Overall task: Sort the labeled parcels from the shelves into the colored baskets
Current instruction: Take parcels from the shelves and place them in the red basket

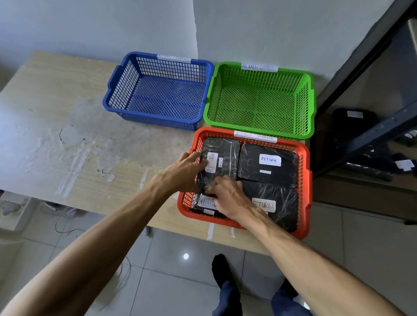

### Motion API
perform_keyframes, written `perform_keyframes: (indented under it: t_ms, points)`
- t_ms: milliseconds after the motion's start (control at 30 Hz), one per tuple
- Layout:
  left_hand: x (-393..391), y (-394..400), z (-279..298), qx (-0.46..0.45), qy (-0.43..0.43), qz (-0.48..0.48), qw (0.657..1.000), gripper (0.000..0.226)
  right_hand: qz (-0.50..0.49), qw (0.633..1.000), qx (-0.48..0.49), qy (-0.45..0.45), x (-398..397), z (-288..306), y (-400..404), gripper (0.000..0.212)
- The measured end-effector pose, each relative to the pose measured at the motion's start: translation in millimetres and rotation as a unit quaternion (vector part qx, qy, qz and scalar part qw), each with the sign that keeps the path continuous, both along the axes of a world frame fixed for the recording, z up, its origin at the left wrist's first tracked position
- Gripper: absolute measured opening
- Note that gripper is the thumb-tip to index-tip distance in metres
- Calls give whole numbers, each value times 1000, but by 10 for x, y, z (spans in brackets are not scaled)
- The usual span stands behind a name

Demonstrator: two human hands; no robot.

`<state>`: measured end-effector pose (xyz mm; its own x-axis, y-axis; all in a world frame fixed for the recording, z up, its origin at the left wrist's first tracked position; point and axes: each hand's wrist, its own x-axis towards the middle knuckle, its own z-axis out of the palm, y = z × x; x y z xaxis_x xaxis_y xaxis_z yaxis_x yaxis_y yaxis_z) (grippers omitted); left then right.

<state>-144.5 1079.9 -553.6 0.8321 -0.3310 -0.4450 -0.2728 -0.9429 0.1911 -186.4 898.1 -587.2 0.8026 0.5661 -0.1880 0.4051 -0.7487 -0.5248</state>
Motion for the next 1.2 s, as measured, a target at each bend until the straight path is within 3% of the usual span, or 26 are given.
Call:
perform_keyframes:
  t_ms: [167, 400, 533, 633, 900, 1200]
  points:
    - [-189, -41, -90, 2, 35, 43, 998, 116, 15, 999, 5, 51, 174, 42, -125, 36]
    - [-344, 49, -153, -108, -79, 81, 988, 66, 89, 996, -20, 0, 196, 1, -351, 46]
    - [-383, -35, -141, -84, -89, 86, 989, 34, 112, 992, -47, -34, 135, -13, -382, 44]
    - [-387, -97, -83, -53, -95, 81, 991, 26, 108, 992, -46, -53, 89, 1, -363, 41]
    - [-570, -9, 32, 0, -91, 44, 995, 51, 54, 997, 4, -50, 22, -23, -427, 43]
    - [-617, -34, -74, 24, -119, 46, 991, 49, 34, 995, -18, -89, -115, -69, -397, 46]
